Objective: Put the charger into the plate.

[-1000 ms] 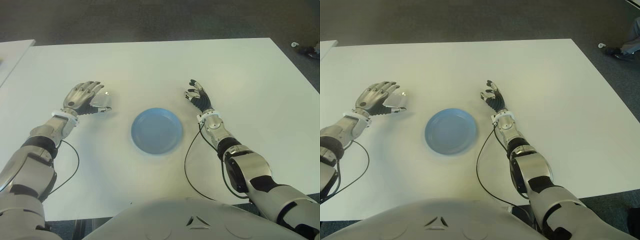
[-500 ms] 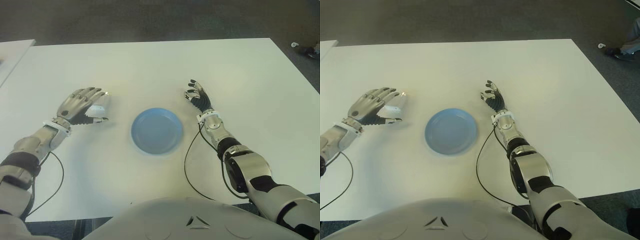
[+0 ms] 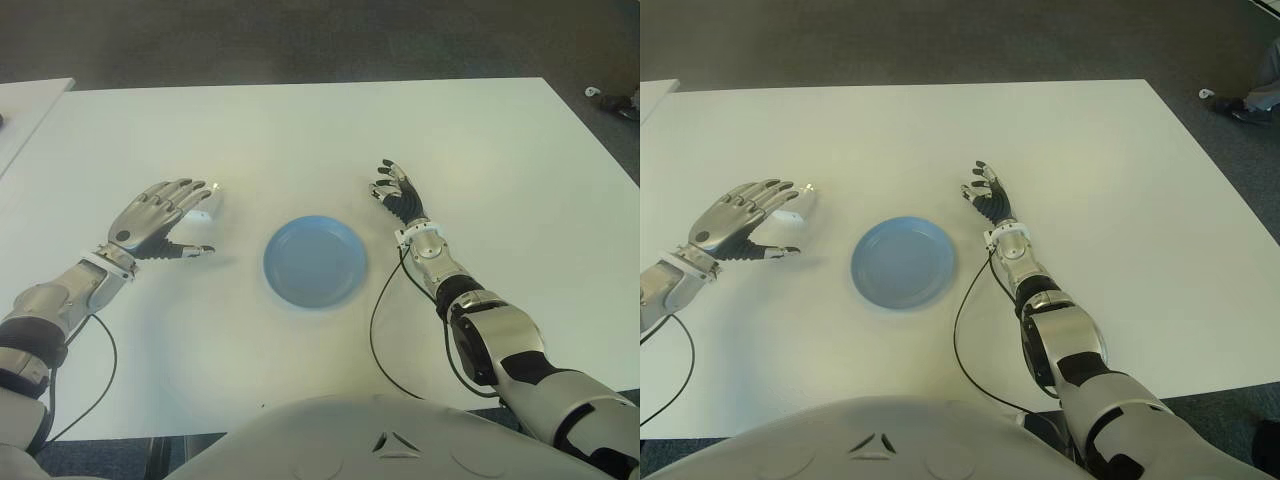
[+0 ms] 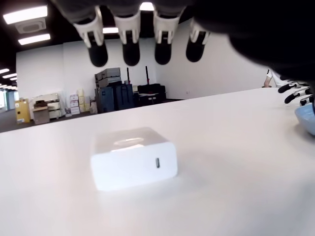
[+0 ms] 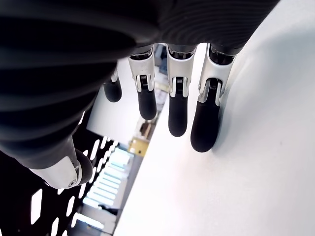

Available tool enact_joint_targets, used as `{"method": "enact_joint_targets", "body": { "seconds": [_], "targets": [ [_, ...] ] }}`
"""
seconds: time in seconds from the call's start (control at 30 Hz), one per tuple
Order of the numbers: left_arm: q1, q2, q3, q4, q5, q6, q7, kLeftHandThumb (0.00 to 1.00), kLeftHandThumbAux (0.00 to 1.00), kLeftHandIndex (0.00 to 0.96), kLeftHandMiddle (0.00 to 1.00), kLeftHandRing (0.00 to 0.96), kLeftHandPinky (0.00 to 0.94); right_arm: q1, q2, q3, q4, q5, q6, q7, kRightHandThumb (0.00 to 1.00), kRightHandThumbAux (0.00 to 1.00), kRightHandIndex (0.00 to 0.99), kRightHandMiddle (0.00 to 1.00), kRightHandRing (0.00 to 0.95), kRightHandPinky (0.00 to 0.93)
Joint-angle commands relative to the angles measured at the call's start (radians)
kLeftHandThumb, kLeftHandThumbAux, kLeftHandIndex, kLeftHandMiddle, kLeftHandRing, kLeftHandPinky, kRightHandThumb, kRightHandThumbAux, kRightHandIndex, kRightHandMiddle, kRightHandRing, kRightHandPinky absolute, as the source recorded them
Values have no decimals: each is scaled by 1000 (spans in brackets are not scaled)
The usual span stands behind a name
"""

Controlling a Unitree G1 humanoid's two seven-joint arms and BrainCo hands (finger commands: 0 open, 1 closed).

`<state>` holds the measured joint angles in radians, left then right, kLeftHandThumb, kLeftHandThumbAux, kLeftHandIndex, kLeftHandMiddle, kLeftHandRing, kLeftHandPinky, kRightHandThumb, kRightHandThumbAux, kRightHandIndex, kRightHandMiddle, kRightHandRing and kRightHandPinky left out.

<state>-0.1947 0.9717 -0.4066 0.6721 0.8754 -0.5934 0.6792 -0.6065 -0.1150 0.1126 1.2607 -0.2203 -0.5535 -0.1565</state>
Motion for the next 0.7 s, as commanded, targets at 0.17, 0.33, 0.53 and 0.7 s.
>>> {"method": "enact_joint_targets", "body": {
  "seconds": [0.17, 0.33, 0.53, 0.7],
  "targets": [
    [-104, -39, -43, 150, 77, -5, 45, 178, 254, 0, 0, 0, 0, 80, 20, 26, 73, -39, 94, 24, 241, 597, 24, 178, 248, 303],
    [-201, -91, -97, 300, 116, -4, 91, 191, 248, 0, 0, 0, 0, 80, 19, 28, 73, -43, 91, 20, 240, 598, 27, 180, 249, 306],
    [-257, -121, -144, 396, 142, -2, 171, 228, 247, 0, 0, 0, 0, 80, 18, 35, 73, -50, 82, 10, 240, 599, 31, 185, 255, 314],
    [-289, -141, -173, 449, 148, 10, 213, 247, 247, 0, 0, 0, 0, 80, 20, 33, 73, -44, 81, 13, 249, 599, 34, 185, 256, 315]
  ]
}}
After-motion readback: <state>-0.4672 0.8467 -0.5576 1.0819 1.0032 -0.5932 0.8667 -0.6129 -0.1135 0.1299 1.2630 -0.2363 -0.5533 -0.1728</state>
